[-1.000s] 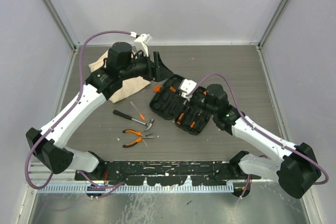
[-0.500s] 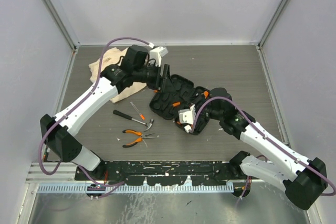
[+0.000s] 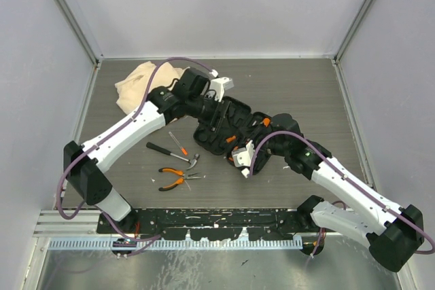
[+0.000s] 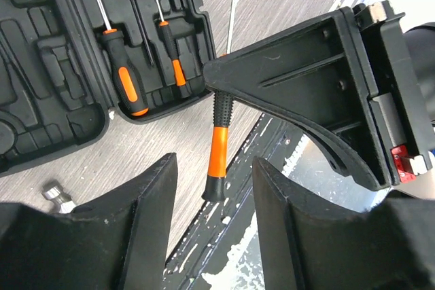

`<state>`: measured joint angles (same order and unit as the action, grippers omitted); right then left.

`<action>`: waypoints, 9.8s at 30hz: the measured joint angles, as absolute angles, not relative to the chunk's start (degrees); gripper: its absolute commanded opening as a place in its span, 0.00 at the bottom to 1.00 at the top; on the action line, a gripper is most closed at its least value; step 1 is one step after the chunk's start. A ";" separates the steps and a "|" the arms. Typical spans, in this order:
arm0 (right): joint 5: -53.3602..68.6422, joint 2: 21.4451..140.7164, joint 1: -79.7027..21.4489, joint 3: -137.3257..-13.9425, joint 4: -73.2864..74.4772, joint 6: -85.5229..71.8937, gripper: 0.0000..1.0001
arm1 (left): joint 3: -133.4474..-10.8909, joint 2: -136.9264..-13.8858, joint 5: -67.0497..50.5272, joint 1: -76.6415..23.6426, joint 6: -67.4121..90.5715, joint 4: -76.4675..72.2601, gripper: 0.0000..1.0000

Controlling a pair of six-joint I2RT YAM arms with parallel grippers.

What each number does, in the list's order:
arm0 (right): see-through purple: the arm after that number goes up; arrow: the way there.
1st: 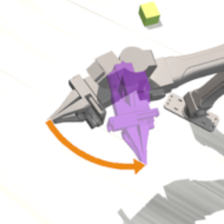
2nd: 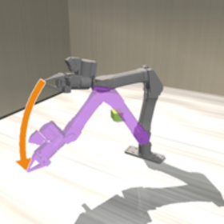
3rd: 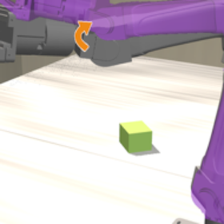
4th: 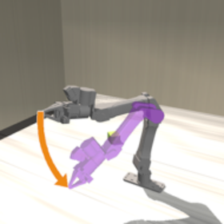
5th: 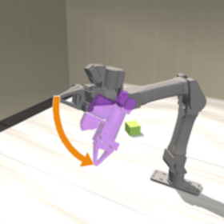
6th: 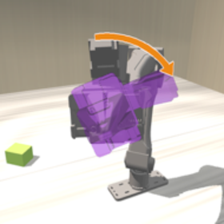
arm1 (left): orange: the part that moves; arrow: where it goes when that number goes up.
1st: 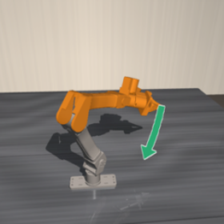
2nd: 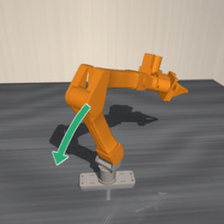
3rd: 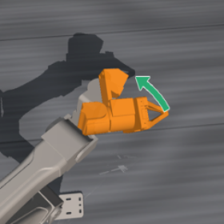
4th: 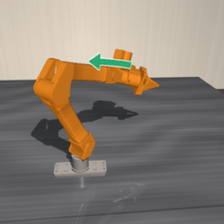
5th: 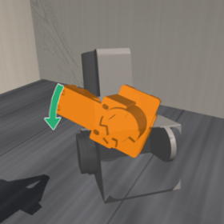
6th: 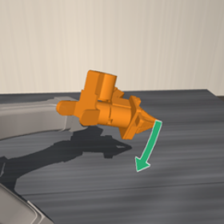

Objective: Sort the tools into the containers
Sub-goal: Pick up the screwdriver from the center of the board, then place the screwdriver in the storage box.

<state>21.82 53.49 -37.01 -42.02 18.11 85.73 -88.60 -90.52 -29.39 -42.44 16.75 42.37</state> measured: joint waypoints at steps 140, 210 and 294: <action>10.70 51.03 3.20 -33.91 23.97 -44.38 0.81 | -79.48 -113.49 -1.98 -61.76 35.38 15.51 0.10; 1.89 71.07 -17.96 -41.04 29.19 -49.23 0.26 | -70.24 -104.86 2.17 -62.08 35.53 12.97 0.29; 1.41 83.68 -20.95 -44.27 28.08 -45.69 0.01 | -76.09 -112.18 -2.20 -62.06 40.88 15.84 0.03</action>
